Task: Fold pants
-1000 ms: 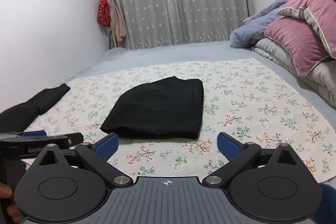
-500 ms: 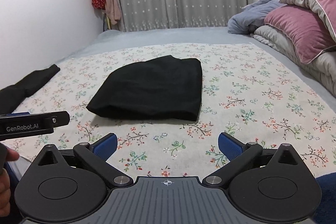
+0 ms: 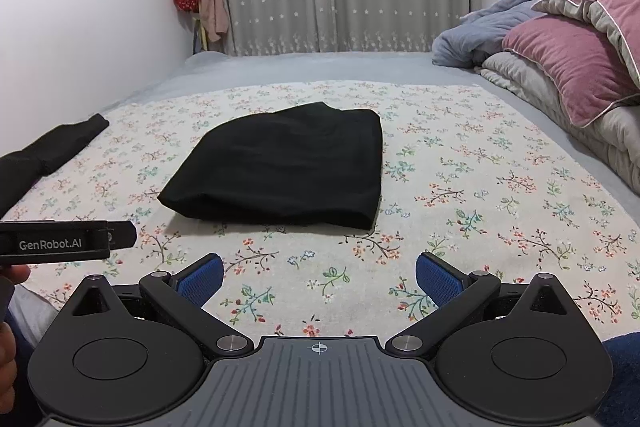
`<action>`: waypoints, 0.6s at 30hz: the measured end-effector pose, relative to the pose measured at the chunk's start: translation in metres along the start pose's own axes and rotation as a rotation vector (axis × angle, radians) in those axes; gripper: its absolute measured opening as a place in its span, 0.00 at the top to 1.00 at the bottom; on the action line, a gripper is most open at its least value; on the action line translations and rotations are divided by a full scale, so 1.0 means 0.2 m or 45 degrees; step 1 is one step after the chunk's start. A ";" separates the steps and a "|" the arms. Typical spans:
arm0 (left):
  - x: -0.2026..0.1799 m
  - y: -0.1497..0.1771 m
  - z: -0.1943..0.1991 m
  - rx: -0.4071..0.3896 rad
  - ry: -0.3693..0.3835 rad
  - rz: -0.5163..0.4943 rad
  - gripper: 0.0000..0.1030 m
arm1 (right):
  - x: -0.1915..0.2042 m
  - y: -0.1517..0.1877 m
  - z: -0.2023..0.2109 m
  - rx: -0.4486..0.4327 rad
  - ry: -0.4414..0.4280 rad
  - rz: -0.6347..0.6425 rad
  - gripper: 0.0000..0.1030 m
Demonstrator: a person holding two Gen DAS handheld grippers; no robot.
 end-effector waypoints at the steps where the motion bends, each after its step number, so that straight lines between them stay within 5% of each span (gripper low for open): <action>1: 0.00 0.00 0.00 0.004 0.004 0.000 0.00 | 0.00 0.00 0.00 0.000 0.002 0.003 0.00; 18: -0.01 0.00 -0.01 0.023 0.018 -0.017 0.00 | 0.01 0.00 0.00 -0.004 0.011 0.021 0.00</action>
Point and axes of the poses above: each gripper's, at about its wrist camera, not at the fingertips, and z roughly against the way its jaws point, x to its left, y to its underside, the point moved 1 cm from there along -z, roughly the way its jaws point, and after that the axes turned 8 degrees about -z, right-handed, at the moved point
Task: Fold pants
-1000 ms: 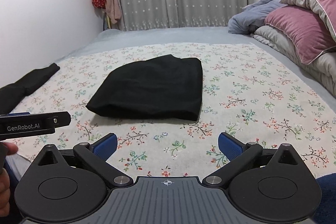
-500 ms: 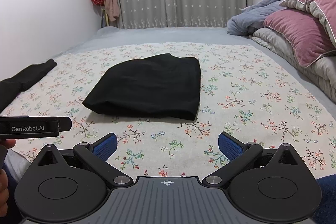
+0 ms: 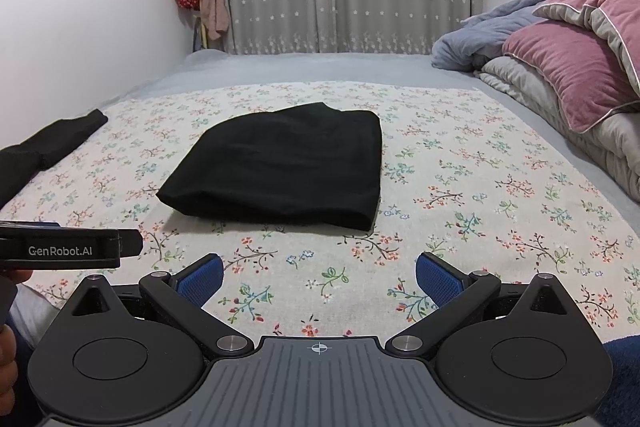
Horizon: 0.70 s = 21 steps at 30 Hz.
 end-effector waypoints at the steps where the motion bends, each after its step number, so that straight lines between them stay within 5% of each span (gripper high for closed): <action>1: 0.00 0.00 0.00 -0.001 0.002 0.000 0.00 | 0.00 0.00 0.00 0.001 0.001 0.000 0.00; 21: -0.02 0.00 0.03 -0.041 0.041 -0.027 0.00 | 0.00 0.01 0.01 -0.006 0.000 0.010 0.00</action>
Point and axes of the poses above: each gripper's, at about its wrist camera, not at the fingertips, and z roughly against the way its jaws point, x to its left, y to its underside, the point moved 1 cm from there along -z, roughly the way its jaws point, and after that the axes turned 8 degrees about -z, right-handed, at the moved point
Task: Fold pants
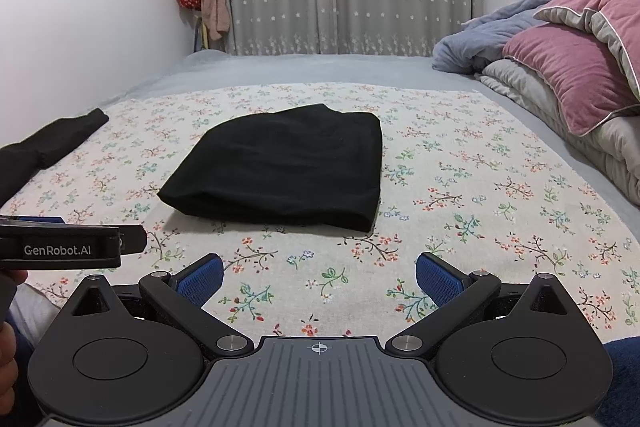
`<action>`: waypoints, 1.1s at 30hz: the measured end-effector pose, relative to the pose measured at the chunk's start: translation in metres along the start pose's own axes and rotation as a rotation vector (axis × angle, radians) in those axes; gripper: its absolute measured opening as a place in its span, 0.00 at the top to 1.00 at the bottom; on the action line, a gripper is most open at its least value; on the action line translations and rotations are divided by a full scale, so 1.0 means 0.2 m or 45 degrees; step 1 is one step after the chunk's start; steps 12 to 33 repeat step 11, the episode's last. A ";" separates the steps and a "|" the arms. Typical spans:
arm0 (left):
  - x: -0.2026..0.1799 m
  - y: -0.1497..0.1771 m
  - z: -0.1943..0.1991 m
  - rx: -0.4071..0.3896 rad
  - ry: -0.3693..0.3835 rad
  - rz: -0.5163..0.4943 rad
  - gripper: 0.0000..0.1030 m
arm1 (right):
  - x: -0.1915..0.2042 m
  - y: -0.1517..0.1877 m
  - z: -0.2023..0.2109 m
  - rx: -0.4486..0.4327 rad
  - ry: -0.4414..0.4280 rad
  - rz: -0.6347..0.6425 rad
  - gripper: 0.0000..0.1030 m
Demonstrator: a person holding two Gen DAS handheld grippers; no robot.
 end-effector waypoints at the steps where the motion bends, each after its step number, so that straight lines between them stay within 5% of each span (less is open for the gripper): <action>1: 0.00 0.00 0.00 0.000 0.000 -0.003 0.00 | 0.00 0.00 0.00 0.000 0.000 0.001 0.00; 33: -0.01 0.00 0.01 -0.008 -0.007 -0.016 0.00 | 0.00 -0.01 0.01 -0.003 -0.001 0.004 0.00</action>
Point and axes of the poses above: each gripper's, at about its wrist camera, not at the fingertips, and z roughly against the way its jaws point, x to its left, y to its underside, the point moved 1 cm from there along -z, roughly the way its jaws point, and after that the axes turned 8 degrees about -z, right-handed, at the moved point
